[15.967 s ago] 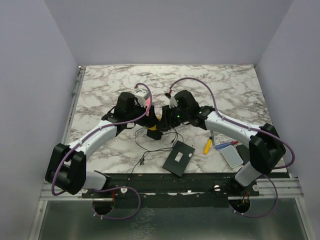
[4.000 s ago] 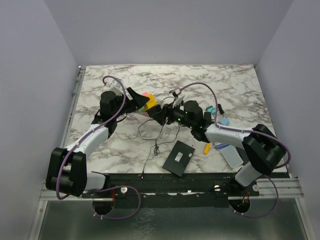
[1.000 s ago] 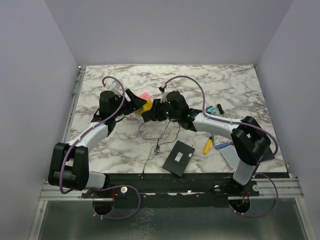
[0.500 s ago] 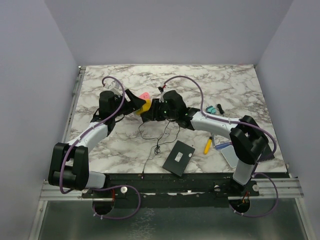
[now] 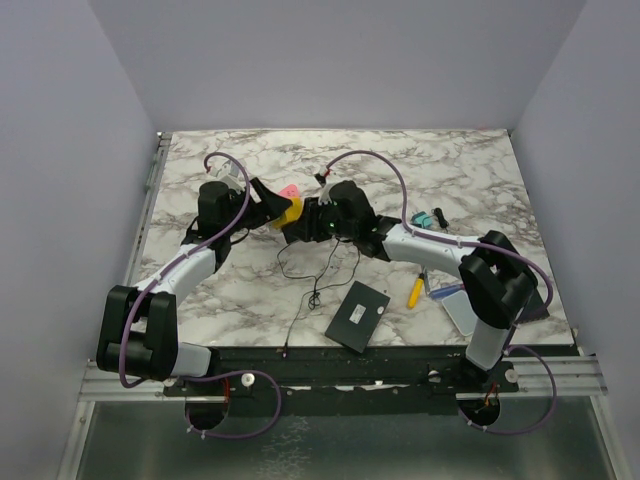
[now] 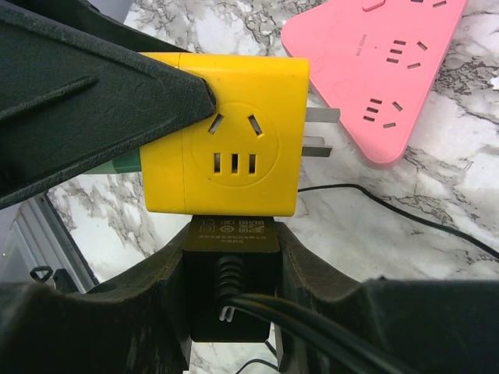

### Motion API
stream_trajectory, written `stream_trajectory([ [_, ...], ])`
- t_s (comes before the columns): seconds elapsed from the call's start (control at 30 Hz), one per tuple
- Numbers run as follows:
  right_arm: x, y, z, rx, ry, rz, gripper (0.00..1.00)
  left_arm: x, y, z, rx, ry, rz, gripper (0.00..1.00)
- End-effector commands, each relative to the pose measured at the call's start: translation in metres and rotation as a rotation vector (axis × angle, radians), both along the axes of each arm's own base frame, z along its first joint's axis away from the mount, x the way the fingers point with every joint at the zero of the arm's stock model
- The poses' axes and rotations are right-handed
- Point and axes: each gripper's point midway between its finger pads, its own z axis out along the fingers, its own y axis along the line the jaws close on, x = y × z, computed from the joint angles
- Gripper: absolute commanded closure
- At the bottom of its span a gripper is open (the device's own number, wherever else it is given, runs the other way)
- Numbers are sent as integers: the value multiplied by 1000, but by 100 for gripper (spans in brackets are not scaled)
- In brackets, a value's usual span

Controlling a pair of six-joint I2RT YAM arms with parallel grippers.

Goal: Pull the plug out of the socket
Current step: Remove the plug from the socket.

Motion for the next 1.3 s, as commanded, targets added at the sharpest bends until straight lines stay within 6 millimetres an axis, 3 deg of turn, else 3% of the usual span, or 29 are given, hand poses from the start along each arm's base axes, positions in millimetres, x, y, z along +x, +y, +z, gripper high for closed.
stream_trajectory([
  [0.0,-5,4,12,14,-95,86,100,-2,-21,57,-75,-156,-102,100],
  [0.57,-34,9,18,40,-177,291,100,-1,-21,54,-59,-151,-102,100],
  [0.97,-14,1,16,40,-56,132,100,-1,-17,56,-49,-164,-82,100],
  [1.27,3,-11,0,70,120,8,100,-1,-16,57,-45,-170,-75,100],
])
